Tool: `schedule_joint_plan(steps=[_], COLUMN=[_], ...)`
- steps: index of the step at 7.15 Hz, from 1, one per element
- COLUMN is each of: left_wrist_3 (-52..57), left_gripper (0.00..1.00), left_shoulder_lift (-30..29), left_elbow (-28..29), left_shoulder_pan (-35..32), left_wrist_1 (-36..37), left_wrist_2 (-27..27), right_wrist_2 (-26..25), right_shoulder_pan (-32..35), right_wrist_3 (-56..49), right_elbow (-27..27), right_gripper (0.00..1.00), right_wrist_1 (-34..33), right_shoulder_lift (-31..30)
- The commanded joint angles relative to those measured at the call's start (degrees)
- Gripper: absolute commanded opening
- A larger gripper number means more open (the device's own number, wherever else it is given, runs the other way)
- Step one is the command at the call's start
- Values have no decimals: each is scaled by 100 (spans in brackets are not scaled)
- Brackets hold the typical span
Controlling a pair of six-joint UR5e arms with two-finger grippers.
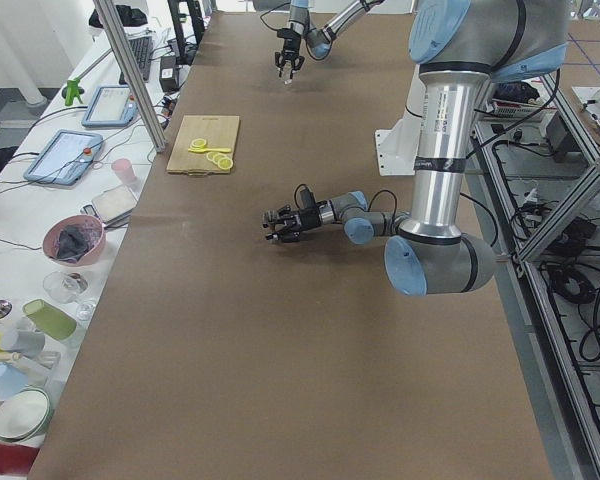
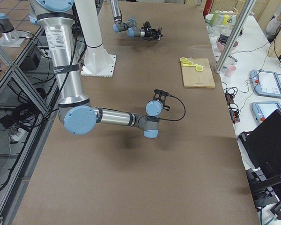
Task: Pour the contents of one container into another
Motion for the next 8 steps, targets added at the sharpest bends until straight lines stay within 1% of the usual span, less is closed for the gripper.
schedule_joint_plan(steps=[1,2,3,4,5,6,7,8], left_wrist_3=[23,23,23,41,41,67,381,906], left_gripper=[35,30,8,0,0,0,0,0], left_shoulder_lift=[-53,-62,-54,-54,-54,-45,-45,-45], left_elbow=[-9,-18,-18,-18,-53,-166,-446,-605], left_shoulder_pan=[-7,-16,-16,-7,-33,-112,-174,-183], left_wrist_1=[-37,-38,-29,-38,-38,-29,-46,-151], left_wrist_2=[-42,-42,-51,-59,-68,-242,-470,-681], right_wrist_2=[-24,-42,-155,-321,-367,-393,-454,-464], right_shoulder_pan=[44,62,88,88,88,80,71,79], right_wrist_3=[135,144,344,390,399,373,294,111], right_elbow=[135,214,275,433,730,985,1240,1417], right_gripper=[16,9,0,0,0,0,0,0], right_wrist_1=[-36,-36,-62,-132,-489,-858,-1140,-1439], right_shoulder_lift=[37,37,37,37,37,37,37,124])
